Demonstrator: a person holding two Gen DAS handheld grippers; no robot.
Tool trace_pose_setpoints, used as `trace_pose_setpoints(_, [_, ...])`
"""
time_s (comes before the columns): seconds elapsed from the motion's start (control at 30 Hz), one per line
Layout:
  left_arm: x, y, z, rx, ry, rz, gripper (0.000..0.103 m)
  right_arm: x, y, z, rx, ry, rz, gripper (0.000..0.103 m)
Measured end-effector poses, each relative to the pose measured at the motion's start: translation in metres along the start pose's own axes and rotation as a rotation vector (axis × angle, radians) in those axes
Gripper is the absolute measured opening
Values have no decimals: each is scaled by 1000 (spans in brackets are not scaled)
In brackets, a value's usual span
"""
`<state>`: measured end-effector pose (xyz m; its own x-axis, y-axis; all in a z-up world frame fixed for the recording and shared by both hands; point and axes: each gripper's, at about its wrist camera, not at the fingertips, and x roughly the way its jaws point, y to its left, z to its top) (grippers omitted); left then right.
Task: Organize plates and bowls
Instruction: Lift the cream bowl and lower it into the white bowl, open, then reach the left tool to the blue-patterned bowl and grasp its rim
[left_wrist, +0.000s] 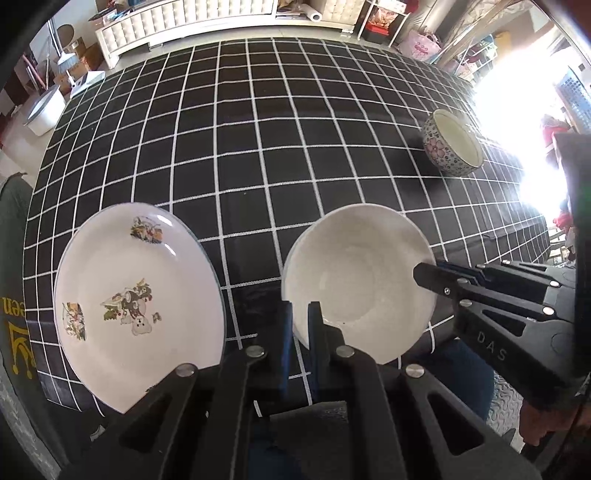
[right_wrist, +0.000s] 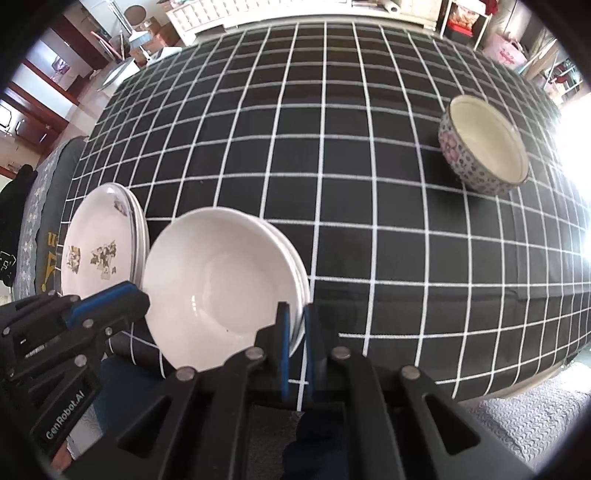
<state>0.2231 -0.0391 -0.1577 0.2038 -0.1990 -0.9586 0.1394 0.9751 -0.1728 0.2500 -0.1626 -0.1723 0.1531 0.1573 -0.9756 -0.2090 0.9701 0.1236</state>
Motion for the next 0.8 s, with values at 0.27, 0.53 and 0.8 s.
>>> trace_pose_setpoints(0.27, [-18, -16, 0, 28, -34, -23, 21, -37, -8, -1, -35, -104, -9, 69])
trace_pose_setpoints(0.53, [-49, -45, 12, 66, -138, -6, 40, -69, -50, -7, 26, -198, 2, 69])
trace_pose_setpoints(0.8, [-73, -76, 39, 89, -198, -35, 45, -99, -92, -2, 63, -293, 25, 80])
